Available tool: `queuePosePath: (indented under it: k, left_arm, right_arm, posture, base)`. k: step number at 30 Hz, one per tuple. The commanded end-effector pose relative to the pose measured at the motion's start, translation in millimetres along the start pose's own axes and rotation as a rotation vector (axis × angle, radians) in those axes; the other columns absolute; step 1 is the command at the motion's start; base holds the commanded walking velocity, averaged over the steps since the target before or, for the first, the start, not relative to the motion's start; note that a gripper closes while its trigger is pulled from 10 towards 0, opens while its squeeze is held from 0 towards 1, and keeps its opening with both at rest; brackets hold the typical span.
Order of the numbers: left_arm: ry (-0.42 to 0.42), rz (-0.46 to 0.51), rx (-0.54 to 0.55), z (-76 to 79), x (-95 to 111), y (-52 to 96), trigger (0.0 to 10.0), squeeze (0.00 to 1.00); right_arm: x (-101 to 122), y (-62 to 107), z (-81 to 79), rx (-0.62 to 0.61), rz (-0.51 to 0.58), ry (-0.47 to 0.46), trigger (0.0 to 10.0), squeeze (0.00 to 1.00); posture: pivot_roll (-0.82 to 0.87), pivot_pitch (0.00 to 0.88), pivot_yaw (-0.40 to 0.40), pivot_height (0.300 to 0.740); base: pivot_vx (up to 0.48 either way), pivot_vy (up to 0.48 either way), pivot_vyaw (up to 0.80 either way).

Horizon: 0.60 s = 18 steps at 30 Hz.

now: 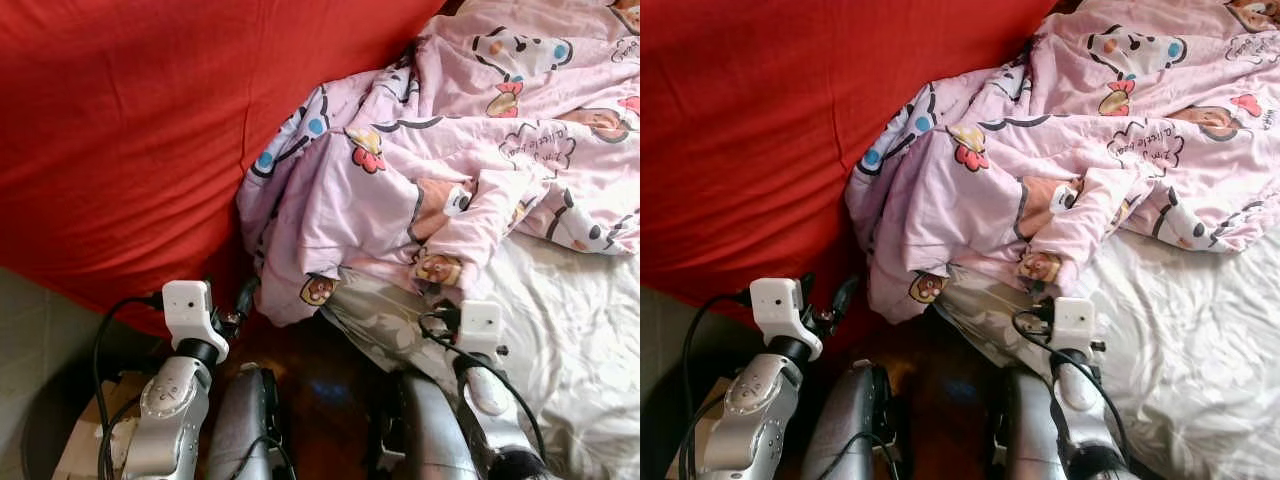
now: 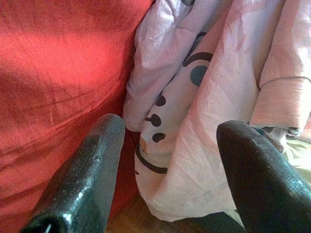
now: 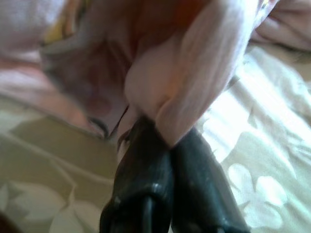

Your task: Clean up the room

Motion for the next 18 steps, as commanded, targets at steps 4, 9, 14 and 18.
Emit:
queuePosePath:
  k: [4,9,14,18]
  left_arm:
    - [-0.009,-0.048,0.019,-7.8,-16,4.6,10.0,0.00]
    - [-0.008,-0.053,0.013,-8.1,-18,1.6,10.0,0.00]
    - [-0.011,-0.054,0.005,-9.6,-19,-0.4,10.0,0.00]
    - [-0.018,-0.065,0.006,-12.6,-22,0.5,10.0,0.00]
  right_arm:
    - [4,12.5,-1.7,0.012,0.052,-0.039,10.0,0.00]
    - [8,16.3,-3.6,0.016,0.062,-0.051,10.0,0.00]
    - [13,18.6,-4.4,0.012,0.085,-0.093,10.0,0.00]
    - [14,19.0,-2.8,-0.012,0.073,-0.084,10.0,0.00]
  posture:
    - [0.01,0.295,0.012,0.622]
    - [0.01,0.279,0.017,0.622]
    - [0.01,0.262,0.026,0.632]
    - [0.01,0.249,0.031,0.657]
  base:
    - [0.000,0.000,0.00]
    - [0.000,0.000,0.00]
    - [0.000,0.000,0.00]
    - [0.000,0.000,0.00]
Point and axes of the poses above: a point about 5 cm out from each wrist's last joint towards the gripper, its own y axis pointing back from the gripper into the wrist, its own x axis along the axis of the wrist's last joint, z = x × y, the point moved 1 cm from there along -y, pointing out of the wrist towards the gripper, and after that the axes turned 9 degrees about y, right-handed, at the moved point
